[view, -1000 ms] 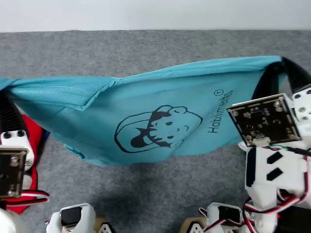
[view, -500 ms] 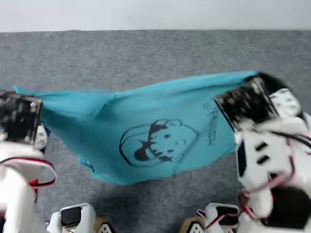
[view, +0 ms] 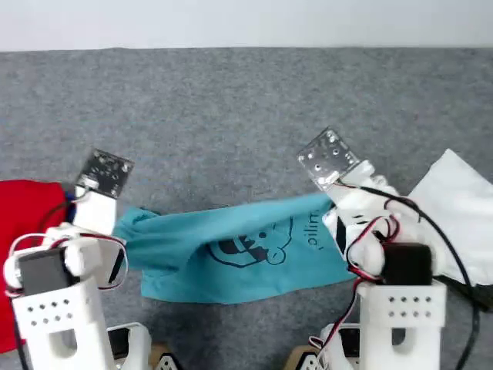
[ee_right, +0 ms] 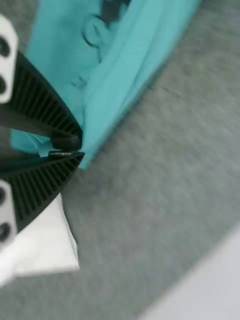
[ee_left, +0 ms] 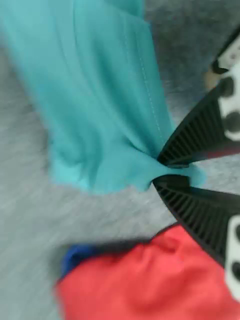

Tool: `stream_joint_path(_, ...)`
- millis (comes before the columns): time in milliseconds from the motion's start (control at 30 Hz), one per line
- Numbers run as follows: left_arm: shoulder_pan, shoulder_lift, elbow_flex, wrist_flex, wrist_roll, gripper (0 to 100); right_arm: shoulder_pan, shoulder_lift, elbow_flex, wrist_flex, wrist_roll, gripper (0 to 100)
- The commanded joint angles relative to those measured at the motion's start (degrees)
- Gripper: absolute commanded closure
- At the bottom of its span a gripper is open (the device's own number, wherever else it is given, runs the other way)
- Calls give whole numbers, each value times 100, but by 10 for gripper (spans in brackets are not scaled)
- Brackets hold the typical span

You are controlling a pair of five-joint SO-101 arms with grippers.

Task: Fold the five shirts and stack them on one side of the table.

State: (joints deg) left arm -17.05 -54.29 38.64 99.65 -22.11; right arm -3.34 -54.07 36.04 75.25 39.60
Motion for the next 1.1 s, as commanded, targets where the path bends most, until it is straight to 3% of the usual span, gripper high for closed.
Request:
stream_joint_path(0,-141,-70,110,-141,-308,992,-13,-57,158,-40,53,988)
stream_joint_path(167,-229,-79,136,-62,-659,946,92,-66,158,-136,53,988)
stream_joint_path(367,-1547,-79,57,-123,-809,796,558,-57,149,-497,62,988)
stream_joint_path(500,-2075,-79,-215,-97,-1327,788,567,-13,149,-488,62,988)
stream_joint_path(667,-2119,-70,-637,-88,-1495,787,585,-4,185,-743,62,988)
stream_joint_path(800,-1714,-70,-593,88,-1732,790,576,4,193,-927,62,988)
stream_joint_path(1067,281,-62,259,88,-2013,790,664,690,237,-1367,44,988)
